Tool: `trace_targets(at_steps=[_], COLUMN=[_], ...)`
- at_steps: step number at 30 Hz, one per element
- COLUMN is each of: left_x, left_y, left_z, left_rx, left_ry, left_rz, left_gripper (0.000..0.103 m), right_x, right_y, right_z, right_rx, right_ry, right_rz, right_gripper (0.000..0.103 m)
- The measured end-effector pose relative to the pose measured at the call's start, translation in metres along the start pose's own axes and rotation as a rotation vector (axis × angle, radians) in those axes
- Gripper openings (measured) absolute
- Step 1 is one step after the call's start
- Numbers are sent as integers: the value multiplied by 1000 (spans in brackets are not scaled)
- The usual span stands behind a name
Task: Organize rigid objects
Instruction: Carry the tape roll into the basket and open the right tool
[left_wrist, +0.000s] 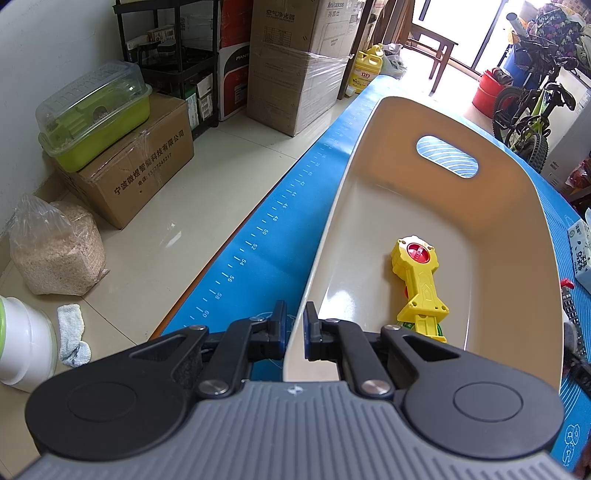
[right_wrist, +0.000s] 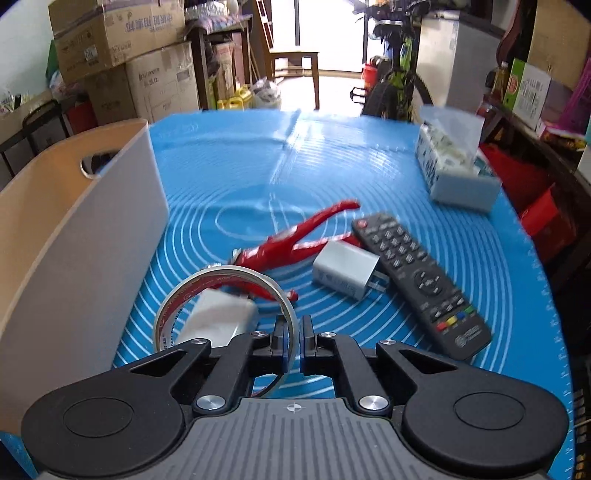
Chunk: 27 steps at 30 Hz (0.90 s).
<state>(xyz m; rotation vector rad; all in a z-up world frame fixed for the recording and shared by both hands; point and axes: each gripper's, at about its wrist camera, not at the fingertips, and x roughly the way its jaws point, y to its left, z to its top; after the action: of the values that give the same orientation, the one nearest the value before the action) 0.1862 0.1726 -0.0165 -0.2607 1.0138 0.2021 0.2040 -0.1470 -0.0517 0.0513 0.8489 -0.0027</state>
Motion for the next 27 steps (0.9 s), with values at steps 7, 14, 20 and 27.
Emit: trace_targets(at_steps=[7, 14, 20, 27], left_x=[0, 0, -1, -1], left_y=[0, 0, 1, 2], left_z=[0, 0, 0, 0], left_rx=[0, 1, 1, -1], left_ry=[0, 0, 0, 0], left_rz=[0, 0, 0, -1], left_gripper=[11, 11, 11, 11], right_x=[-27, -56, -66, -60], right_y=[-2, 20, 63, 113], right_z=[23, 51, 71, 69], right_rx=[18, 21, -5, -107], right_ry=[-76, -165, -213, -187], right_rz=[1, 42, 113, 186], right_gripper=[17, 17, 17, 17])
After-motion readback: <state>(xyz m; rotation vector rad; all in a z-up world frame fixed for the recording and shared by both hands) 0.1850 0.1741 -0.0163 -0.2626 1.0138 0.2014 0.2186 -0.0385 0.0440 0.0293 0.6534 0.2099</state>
